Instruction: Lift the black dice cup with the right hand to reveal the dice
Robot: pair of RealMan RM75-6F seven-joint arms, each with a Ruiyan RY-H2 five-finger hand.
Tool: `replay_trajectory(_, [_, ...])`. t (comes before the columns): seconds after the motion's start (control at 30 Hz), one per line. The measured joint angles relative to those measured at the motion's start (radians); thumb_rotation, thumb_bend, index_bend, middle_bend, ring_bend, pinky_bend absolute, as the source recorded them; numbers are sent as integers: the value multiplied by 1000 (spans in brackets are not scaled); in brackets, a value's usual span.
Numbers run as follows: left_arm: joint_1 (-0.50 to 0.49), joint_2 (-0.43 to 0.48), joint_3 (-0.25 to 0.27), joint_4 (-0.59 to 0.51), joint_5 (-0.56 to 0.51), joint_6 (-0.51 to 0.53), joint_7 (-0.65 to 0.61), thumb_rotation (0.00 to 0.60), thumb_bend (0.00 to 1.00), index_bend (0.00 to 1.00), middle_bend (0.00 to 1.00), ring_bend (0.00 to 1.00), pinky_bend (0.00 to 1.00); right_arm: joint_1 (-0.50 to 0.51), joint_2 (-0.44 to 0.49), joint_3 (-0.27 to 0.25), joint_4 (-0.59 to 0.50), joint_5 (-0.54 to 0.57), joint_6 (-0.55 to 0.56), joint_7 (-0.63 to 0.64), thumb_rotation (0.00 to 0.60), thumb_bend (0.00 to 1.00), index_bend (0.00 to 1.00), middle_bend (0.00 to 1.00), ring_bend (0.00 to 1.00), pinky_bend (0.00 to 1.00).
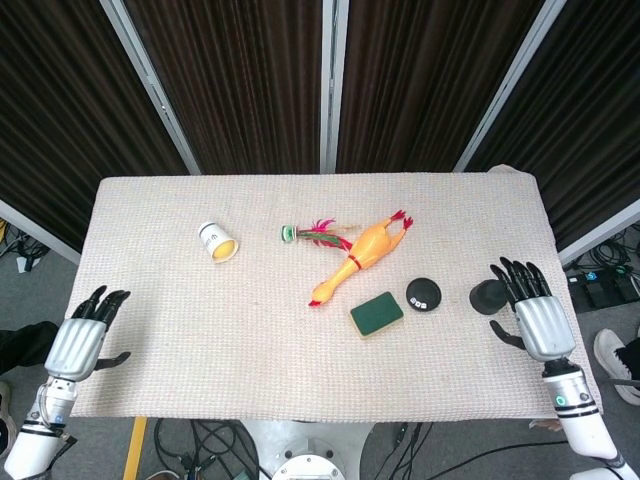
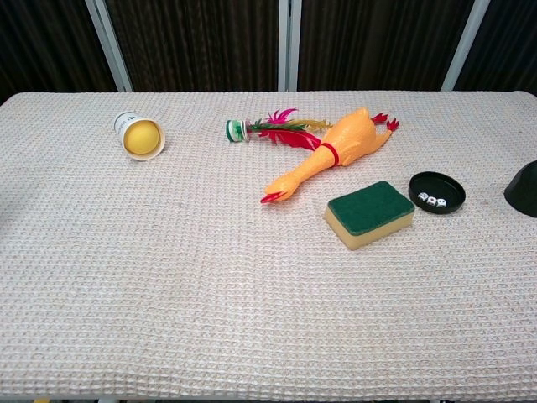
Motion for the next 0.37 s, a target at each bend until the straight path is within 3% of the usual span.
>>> replay_trajectory(0.13, [0,0,-10,-7,3,17,0,600,27,92,105,21,212,-75,-14,-36,-11,-5,50,-110,600,161,0,0,0,0])
replay_trajectory(0.37, [8,-6,-22,3,4,50,-13,600,26,92,105,21,212,-113,-47,-48,37,17,55,-88,600,163,0,0,0,0])
